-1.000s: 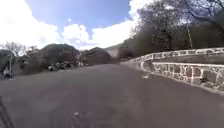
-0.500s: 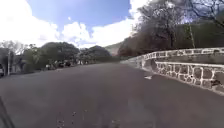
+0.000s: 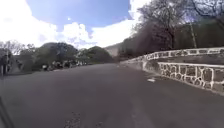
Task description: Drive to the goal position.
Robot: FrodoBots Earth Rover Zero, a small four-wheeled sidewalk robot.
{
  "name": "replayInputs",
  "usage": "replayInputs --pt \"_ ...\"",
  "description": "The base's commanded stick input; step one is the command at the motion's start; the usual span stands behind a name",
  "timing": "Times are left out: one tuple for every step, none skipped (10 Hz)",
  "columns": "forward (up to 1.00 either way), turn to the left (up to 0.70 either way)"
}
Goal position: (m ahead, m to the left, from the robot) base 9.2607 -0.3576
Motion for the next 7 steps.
replayInputs --pt "0.70 0.00" --pt "0.70 0.00" --pt "0.70 0.00" --pt "0.70 0.00" --pt "0.70 0.00" --pt "0.70 0.00" --pt "0.70 0.00"
